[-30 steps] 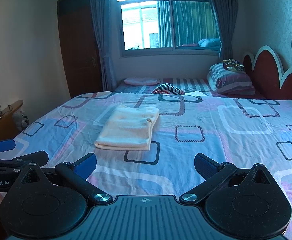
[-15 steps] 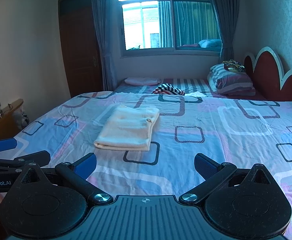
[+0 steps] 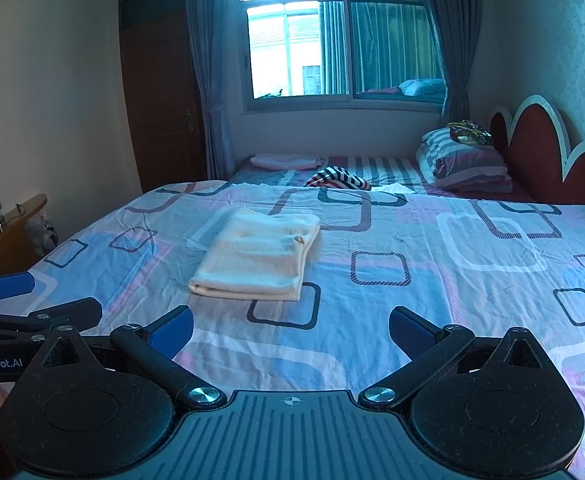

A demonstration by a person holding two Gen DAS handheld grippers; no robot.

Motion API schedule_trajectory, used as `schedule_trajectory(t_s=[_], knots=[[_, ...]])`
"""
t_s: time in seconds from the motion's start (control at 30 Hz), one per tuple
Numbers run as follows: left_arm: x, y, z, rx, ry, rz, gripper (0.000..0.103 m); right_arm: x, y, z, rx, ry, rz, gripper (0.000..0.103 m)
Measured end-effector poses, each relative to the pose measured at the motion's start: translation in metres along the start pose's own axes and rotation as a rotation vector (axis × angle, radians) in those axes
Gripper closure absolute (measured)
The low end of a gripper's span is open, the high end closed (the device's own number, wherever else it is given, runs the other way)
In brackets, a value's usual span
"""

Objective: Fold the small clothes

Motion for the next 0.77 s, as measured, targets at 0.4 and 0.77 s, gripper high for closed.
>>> schedule_trajectory(t_s=[0.4, 0.77], knots=[[0.0003, 0.001, 0.0001, 0.002, 0.003, -0.003, 0.001, 0.0009, 0.0003, -0.0014, 0.002, -0.001, -0.002, 0.0], [0.0091, 0.0087, 0.0058, 0.007, -0.005, -0.058, 0.003, 0.0014, 0.0017, 0.001, 0.01, 0.006, 0.002, 0.0]])
Point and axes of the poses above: each gripper's, at about its wrist camera, not at the fingertips, and x roughly against the way its jaws point, z to its left, y to its top, the point moved 9 cm from there along -x, roughly the way its jaws point, and after that the axes turned 7 degrees about -x, right-handed, at the moved point
